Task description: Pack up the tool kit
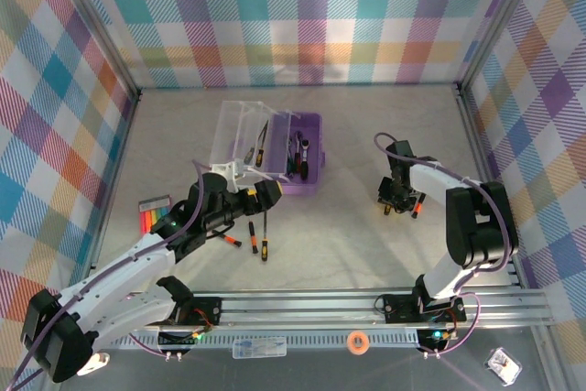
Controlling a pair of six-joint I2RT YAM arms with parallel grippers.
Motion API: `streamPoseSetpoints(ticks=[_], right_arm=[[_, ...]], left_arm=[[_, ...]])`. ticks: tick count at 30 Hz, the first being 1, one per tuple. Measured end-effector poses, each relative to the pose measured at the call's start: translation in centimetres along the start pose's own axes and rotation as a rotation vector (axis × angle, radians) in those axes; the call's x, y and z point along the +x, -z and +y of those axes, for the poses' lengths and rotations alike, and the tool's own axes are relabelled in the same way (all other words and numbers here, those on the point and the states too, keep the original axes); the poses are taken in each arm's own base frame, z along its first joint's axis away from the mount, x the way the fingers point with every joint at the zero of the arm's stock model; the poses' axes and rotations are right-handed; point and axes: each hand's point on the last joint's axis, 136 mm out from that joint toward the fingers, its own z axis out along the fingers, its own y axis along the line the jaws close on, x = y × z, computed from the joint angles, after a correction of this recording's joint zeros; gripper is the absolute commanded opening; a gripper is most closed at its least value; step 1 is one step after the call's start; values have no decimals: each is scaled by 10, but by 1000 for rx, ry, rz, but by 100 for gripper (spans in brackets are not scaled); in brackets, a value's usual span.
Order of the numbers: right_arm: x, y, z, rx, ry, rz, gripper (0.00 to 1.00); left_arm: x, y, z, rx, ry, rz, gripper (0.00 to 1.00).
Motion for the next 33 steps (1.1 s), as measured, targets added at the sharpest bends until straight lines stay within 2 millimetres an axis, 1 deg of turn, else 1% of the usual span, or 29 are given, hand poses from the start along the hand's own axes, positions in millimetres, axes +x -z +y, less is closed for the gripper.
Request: streamPoseSetpoints(ticks=[11, 16, 19, 20, 26, 29, 33], right_arm=[[1, -1, -1, -11, 18, 14, 18], [-1, 2, 2, -25, 22, 7, 16], [-4, 7, 7, -53, 25, -10, 16], [-5, 10, 8, -62, 27, -17, 16], [-13, 35, 23, -121, 48, -80, 16], [-13, 48, 37, -146, 86, -108, 16], [-7, 64, 54, -181, 135, -134, 16]], left_arm=[[3, -7, 6, -29, 0, 17, 100], [-8, -5, -2, -23, -22, -11, 100], [-14, -3, 1, -55, -32, -31, 100], [-16, -2, 3, -74, -34, -37, 100], [-30, 18, 41, -348, -28, -84, 100], [-30, 27, 53, -416, -33, -94, 100], [-31, 48, 66, -473, -29, -145, 100]])
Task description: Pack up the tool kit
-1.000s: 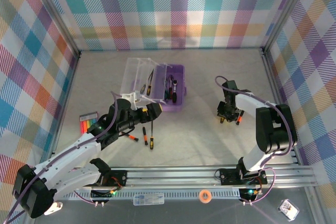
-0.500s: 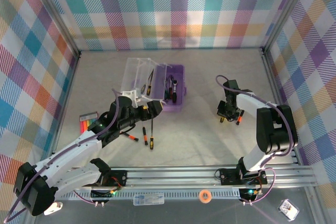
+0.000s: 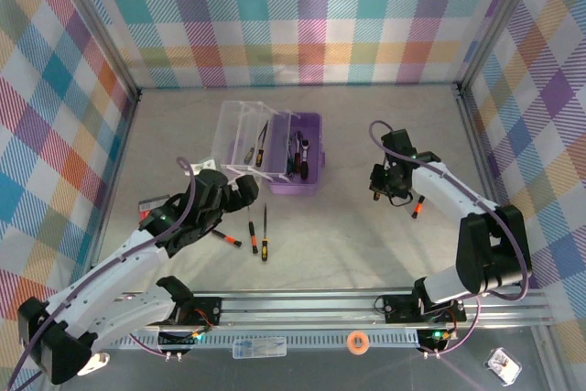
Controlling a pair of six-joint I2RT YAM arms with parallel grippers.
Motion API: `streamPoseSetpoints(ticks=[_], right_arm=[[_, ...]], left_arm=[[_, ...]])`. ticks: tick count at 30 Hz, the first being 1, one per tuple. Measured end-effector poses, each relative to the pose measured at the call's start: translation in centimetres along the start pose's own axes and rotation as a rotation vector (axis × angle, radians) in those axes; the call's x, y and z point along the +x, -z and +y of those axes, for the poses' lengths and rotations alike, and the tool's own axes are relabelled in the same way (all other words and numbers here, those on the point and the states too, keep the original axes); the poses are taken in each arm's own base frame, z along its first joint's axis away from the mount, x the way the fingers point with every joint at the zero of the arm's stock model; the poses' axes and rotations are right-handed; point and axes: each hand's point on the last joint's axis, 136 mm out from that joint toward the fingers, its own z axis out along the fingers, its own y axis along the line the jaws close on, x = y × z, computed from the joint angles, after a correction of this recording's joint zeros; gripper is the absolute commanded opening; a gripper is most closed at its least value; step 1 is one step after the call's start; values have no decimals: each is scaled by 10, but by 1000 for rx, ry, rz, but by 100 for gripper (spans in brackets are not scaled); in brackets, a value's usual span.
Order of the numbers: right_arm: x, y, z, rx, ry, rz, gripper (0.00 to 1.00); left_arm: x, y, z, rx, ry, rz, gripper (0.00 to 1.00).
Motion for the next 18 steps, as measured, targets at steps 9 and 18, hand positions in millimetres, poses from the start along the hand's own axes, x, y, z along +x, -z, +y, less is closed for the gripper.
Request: streamPoseSetpoints(ticks=[9, 18], right_arm=[[-2, 21, 37, -44, 75, -29, 16], [5, 35, 82, -104, 158, -47, 16]], left_arm=[[-23, 28, 36, -120, 23, -149, 100], [-23, 34, 48, -166, 34, -169, 100]])
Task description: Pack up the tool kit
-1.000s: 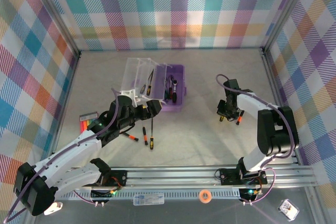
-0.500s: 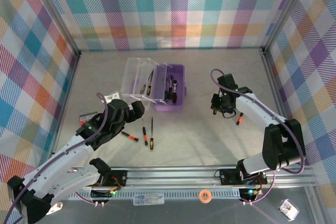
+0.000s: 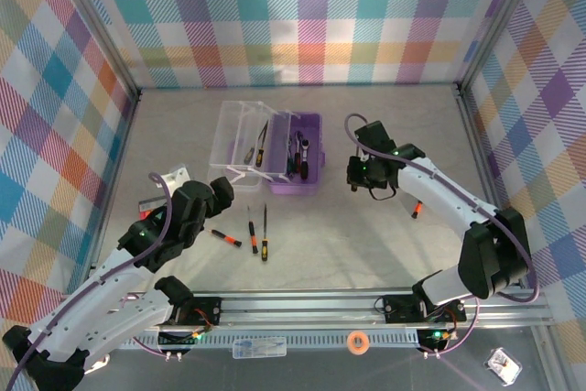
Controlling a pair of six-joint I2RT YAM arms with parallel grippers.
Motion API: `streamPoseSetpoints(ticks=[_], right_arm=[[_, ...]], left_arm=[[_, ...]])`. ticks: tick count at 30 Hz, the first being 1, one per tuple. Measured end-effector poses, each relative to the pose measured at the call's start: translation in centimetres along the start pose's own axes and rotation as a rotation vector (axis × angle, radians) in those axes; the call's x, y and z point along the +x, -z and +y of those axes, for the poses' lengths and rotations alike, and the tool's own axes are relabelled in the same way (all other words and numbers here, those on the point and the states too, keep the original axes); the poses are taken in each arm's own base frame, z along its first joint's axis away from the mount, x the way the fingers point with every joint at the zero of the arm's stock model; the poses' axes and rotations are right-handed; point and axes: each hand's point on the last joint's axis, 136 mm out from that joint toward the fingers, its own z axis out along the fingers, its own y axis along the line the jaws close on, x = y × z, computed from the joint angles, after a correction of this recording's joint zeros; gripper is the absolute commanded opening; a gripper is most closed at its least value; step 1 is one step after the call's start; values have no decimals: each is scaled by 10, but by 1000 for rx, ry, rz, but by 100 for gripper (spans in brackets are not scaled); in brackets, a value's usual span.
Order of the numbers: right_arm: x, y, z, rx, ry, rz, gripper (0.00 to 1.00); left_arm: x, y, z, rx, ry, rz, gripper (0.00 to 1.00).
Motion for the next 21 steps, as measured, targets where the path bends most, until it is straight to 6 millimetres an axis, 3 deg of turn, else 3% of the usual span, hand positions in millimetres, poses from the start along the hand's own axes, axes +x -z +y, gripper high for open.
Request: streamPoseSetpoints(ticks=[3, 15, 21], right_arm=[[-4, -1, 24, -25, 23, -3, 16], [-35, -35, 172, -233, 126, 3, 16], [-49, -68, 217, -283, 119, 16, 16]], left_arm=[[7, -4, 5, -18, -1, 10, 100], [30, -19, 6, -30, 33, 81, 100], [35, -20, 5, -21, 51, 99, 100]])
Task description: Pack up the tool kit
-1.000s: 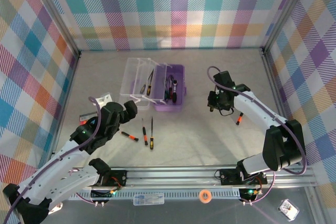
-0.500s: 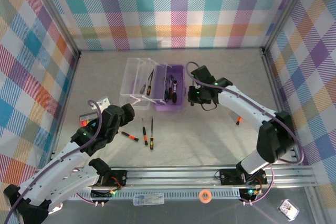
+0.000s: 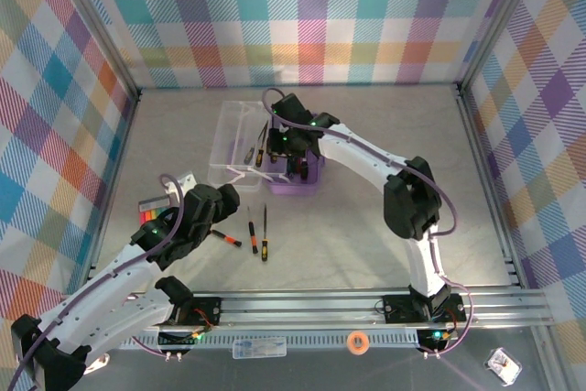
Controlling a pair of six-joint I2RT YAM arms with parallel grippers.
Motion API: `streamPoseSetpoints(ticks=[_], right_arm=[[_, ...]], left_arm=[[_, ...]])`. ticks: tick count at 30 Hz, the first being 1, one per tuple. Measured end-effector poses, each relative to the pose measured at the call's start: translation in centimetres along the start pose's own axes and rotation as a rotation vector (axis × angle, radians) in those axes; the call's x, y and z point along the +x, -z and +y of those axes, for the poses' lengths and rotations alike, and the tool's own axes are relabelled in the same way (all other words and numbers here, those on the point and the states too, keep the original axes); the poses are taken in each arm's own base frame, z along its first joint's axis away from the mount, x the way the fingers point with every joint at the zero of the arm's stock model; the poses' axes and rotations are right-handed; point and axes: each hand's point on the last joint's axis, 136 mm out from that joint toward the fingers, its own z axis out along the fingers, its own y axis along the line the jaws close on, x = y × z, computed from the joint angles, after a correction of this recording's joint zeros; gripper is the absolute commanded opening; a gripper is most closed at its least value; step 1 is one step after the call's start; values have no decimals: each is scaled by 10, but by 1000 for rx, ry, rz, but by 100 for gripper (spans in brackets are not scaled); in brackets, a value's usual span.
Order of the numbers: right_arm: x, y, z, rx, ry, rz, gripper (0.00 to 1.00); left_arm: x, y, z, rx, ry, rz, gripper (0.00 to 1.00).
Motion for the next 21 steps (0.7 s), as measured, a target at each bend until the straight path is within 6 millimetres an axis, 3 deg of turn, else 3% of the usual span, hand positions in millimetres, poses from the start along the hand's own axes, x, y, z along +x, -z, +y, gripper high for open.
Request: streamPoseSetpoints(ticks=[11, 21], right_arm=[[3, -33, -2, 17, -57, 32, 17], [0, -40, -8, 52, -91, 25, 22]], left_arm=[[-2, 7, -3, 38, 20, -3, 100], [-1, 4, -4, 32, 3, 4, 100]])
